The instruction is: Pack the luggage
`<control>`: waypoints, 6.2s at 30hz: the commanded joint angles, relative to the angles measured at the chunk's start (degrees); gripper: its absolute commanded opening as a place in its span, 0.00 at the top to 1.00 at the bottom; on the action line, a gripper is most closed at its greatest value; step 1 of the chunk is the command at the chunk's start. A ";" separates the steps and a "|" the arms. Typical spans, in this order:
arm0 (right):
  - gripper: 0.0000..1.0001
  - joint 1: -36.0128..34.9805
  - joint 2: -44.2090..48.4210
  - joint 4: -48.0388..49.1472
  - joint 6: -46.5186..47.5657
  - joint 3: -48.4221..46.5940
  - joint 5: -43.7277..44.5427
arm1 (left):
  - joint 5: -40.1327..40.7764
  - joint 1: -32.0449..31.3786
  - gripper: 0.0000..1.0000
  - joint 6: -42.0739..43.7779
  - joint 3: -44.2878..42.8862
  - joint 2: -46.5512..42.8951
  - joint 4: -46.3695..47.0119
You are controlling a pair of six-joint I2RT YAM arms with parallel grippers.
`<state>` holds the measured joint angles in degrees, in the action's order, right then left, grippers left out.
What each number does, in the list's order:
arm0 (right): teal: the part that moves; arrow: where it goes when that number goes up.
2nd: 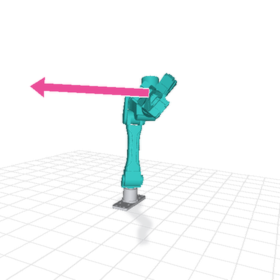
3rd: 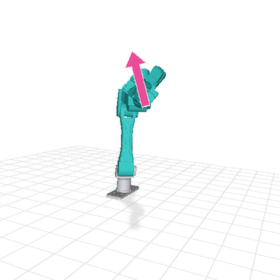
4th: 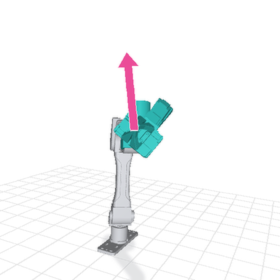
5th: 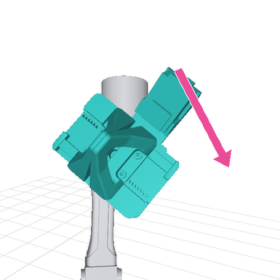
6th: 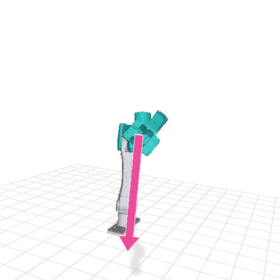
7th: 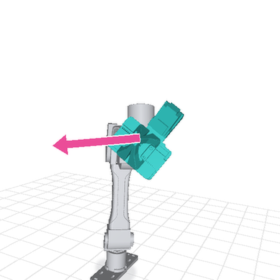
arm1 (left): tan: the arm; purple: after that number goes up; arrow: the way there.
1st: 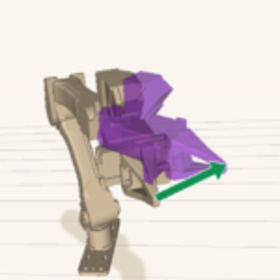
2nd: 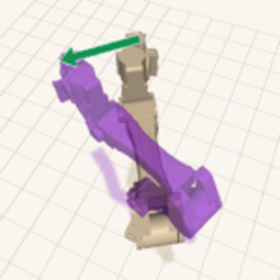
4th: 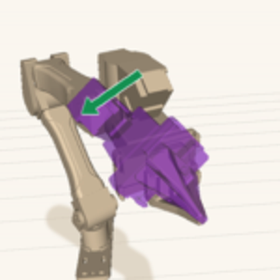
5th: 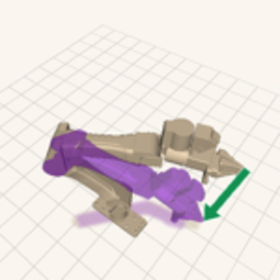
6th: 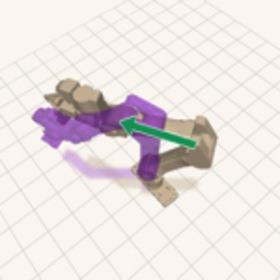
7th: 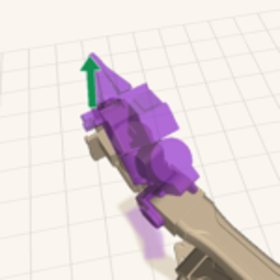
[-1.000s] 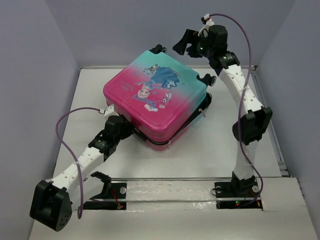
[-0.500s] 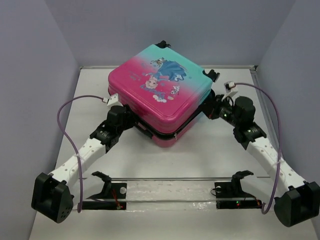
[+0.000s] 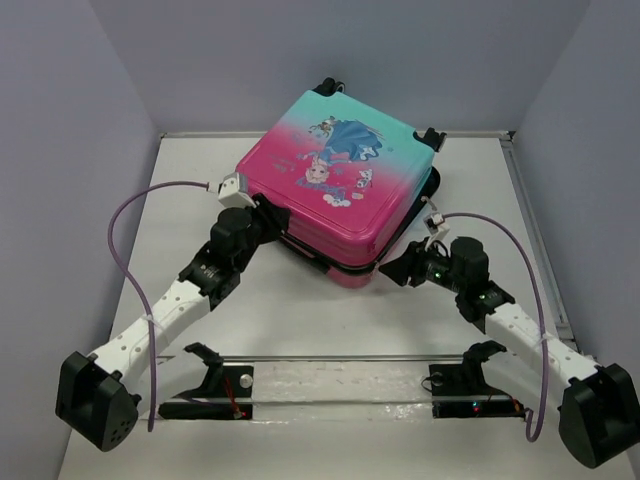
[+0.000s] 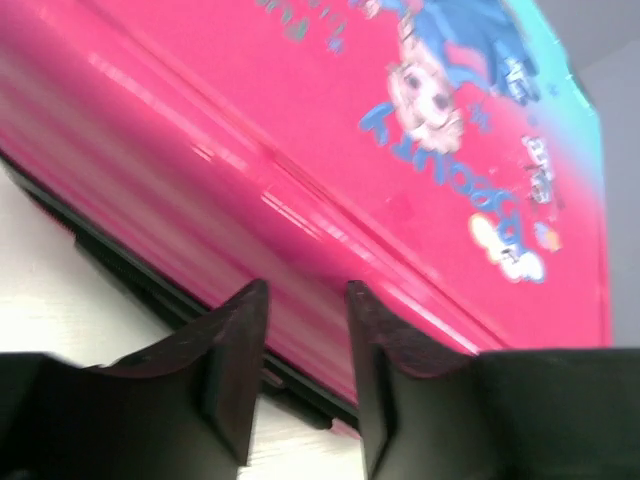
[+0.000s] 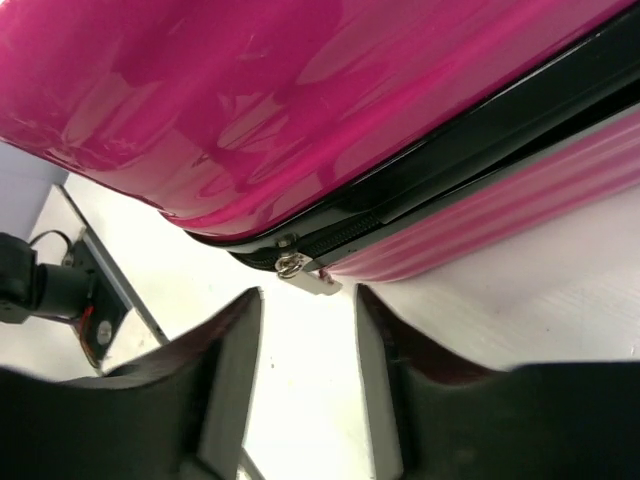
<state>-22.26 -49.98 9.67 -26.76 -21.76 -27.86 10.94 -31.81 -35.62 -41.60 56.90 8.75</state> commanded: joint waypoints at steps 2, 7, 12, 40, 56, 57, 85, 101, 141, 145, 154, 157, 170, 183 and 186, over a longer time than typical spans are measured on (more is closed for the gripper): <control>0.49 -2.43 -1.88 8.43 1.71 1.63 5.26 | 1.88 -0.27 0.63 -2.09 7.32 -5.64 1.62; 0.51 -2.44 -2.93 13.88 1.80 3.82 3.52 | 2.07 -0.53 0.68 -1.39 12.07 -11.38 -2.15; 0.51 -6.72 -8.46 17.04 2.59 3.30 2.89 | -4.26 -2.19 0.65 -4.37 16.46 -5.95 3.01; 0.93 -21.40 -8.65 12.58 4.97 1.64 30.92 | -2.33 -19.87 0.48 -2.27 0.22 17.89 17.35; 0.93 -60.97 -22.61 3.84 -8.22 -12.09 55.27 | -3.30 -19.87 0.45 1.86 -11.13 23.17 14.19; 0.93 -60.01 -22.88 6.30 -7.52 -11.38 56.15 | -2.86 -19.95 0.41 2.56 -10.52 21.68 13.84; 0.52 -51.04 -23.59 4.93 -9.45 -13.38 53.44 | -25.88 34.89 0.21 -1.22 -34.22 38.25 -2.24; 0.93 -29.09 -3.19 -29.01 -21.67 -9.26 57.30 | -27.55 32.34 0.22 2.83 -40.57 48.74 -2.51; 0.75 4.86 -52.59 -4.74 8.04 -54.96 6.07 | -10.65 23.01 0.20 -2.36 -7.86 2.67 2.51; 0.34 6.08 -52.42 -5.45 9.45 -56.64 5.97 | -12.70 23.20 0.19 -0.86 -10.34 0.06 -0.75; 0.16 8.55 -27.92 -5.72 5.51 -39.62 12.39 | -17.26 21.71 0.38 3.71 -2.00 -22.17 -8.66; 0.36 6.11 -17.55 -0.89 2.95 -26.61 11.51 | -20.07 18.64 0.64 3.01 5.62 -28.68 -13.31; 0.40 -36.35 -8.88 8.16 0.40 -7.33 39.71 | -17.97 8.26 0.53 -5.60 23.40 -22.65 -1.41; 0.35 -36.89 -27.98 20.11 -4.26 -13.13 63.36 | -13.06 2.99 0.31 -6.31 22.97 -1.10 16.29; 0.38 -36.89 -31.23 22.58 -5.31 -14.71 61.97 | -11.91 2.55 0.37 -6.66 22.88 2.67 19.10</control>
<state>-58.94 -78.65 21.78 -30.04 -32.82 30.35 -3.95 -28.56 -42.00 -17.72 56.23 19.79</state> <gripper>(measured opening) 0.633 0.663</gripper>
